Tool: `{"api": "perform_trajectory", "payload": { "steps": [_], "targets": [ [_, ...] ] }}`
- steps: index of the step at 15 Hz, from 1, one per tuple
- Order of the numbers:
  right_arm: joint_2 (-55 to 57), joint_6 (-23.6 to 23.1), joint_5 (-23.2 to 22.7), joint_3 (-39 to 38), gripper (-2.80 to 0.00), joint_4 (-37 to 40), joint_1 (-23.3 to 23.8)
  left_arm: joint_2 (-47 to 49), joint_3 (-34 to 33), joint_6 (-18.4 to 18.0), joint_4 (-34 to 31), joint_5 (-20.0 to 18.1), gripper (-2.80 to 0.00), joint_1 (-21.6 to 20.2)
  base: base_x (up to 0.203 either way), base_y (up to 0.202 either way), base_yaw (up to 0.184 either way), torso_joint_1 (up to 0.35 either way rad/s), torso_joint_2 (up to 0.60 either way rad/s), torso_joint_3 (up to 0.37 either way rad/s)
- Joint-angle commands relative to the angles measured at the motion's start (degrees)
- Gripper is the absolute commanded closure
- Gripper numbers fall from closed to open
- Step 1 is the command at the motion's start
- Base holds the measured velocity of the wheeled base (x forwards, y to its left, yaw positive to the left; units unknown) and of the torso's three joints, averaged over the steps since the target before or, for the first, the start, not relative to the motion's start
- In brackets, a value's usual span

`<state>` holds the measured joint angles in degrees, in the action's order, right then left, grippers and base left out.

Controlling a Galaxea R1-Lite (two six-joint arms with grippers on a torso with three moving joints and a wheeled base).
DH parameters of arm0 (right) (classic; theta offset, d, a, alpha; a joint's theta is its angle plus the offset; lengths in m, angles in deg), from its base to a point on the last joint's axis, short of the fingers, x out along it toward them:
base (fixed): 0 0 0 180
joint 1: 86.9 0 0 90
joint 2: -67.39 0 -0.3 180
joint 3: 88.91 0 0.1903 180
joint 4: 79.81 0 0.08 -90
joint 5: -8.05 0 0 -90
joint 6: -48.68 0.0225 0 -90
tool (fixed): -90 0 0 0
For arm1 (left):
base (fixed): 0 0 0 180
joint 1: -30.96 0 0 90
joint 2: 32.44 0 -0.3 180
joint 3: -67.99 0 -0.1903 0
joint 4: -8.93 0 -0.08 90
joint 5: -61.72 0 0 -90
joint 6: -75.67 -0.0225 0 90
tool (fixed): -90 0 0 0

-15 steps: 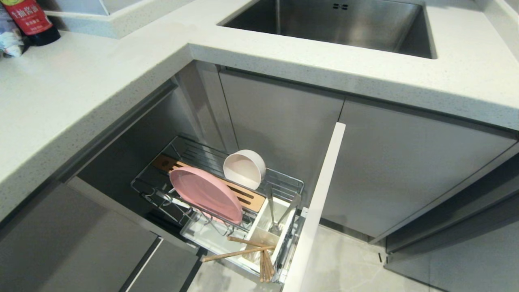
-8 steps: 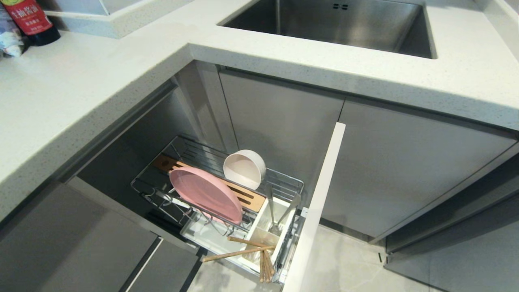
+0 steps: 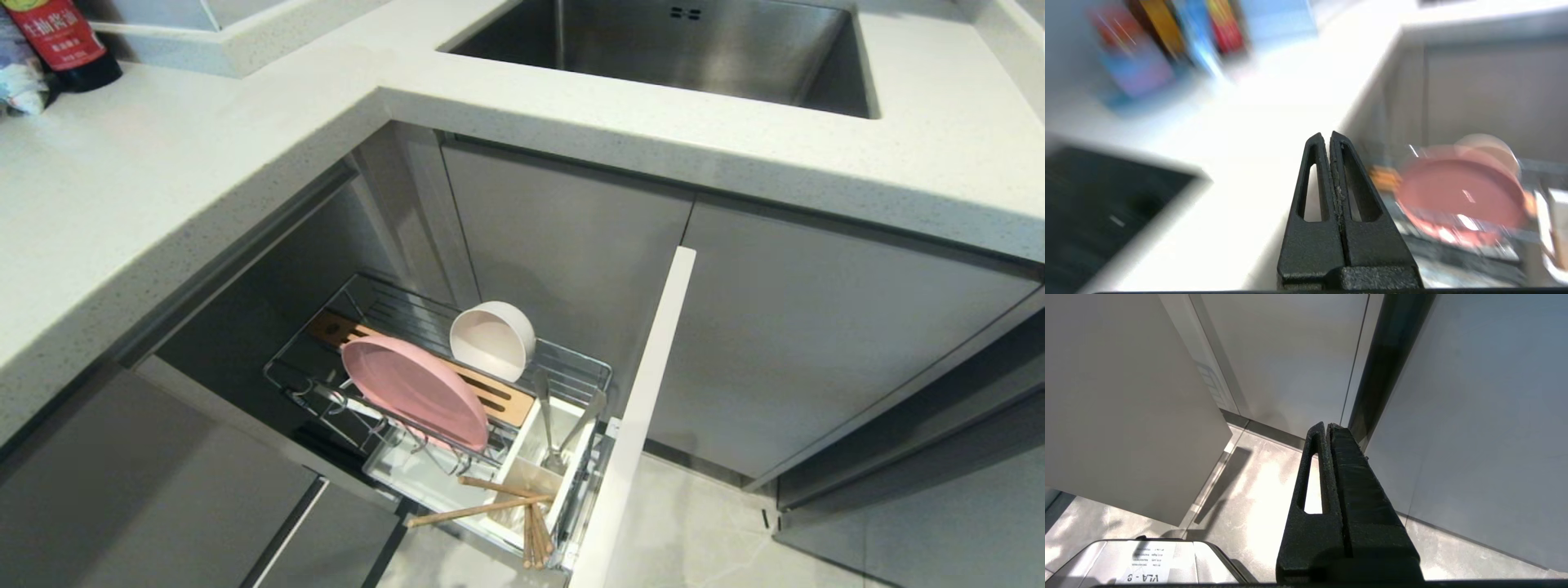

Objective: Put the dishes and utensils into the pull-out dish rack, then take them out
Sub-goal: Take the plate out of the cupboard

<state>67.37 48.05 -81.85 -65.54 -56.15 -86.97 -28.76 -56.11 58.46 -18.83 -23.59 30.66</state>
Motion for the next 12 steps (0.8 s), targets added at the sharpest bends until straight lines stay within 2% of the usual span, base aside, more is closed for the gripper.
{"api": "perform_trajectory", "payload": {
  "steps": [1,3,5,6,7,8,9,10,12],
  "targets": [
    [0.02,-0.02,-0.01,0.00,0.00,-0.03,-0.01,8.43,11.10,-1.58,-2.48,-0.04,0.00,-0.73,0.000,0.000,0.000,0.000,0.00,0.000],
    [0.01,-0.06,-0.01,0.00,0.00,0.04,-0.01,20.49,25.27,-2.21,-2.66,-0.18,0.00,-1.38,0.000,0.000,0.000,0.000,0.00,0.000],
    [0.02,-0.07,-0.01,0.00,0.00,-0.02,-0.01,31.44,36.37,0.84,-2.61,-0.20,0.00,-1.68,0.000,0.000,0.000,0.000,0.00,0.000],
    [0.02,-0.06,-0.01,0.00,0.00,0.06,-0.01,36.40,41.05,4.32,-2.66,0.14,0.00,-1.40,0.000,0.000,0.000,0.000,0.00,0.000],
    [0.02,-0.05,-0.01,0.00,0.00,-0.01,-0.01,40.32,43.62,9.87,-2.69,1.15,0.00,-0.99,0.000,0.000,0.000,0.000,0.00,0.000],
    [0.02,-0.07,-0.01,0.00,0.00,-0.03,-0.01,44.23,45.71,19.29,-2.64,2.43,0.00,0.61,0.000,0.000,0.000,0.000,0.00,0.000],
    [0.02,-0.05,-0.01,0.00,0.00,-0.03,-0.01,47.16,47.45,24.35,-2.79,3.33,0.00,4.30,0.000,0.000,0.000,0.000,0.00,0.000],
    [0.02,-0.07,-0.01,0.00,0.00,0.06,-0.01,49.22,48.27,28.80,-3.24,3.95,0.00,8.48,0.000,0.000,0.000,0.000,0.00,0.000],
    [0.02,-0.07,-0.01,0.00,0.00,-0.03,-0.01,51.79,48.63,34.39,-5.33,4.52,0.00,15.07,0.000,0.000,0.000,0.000,0.00,0.000]
  ]
}}
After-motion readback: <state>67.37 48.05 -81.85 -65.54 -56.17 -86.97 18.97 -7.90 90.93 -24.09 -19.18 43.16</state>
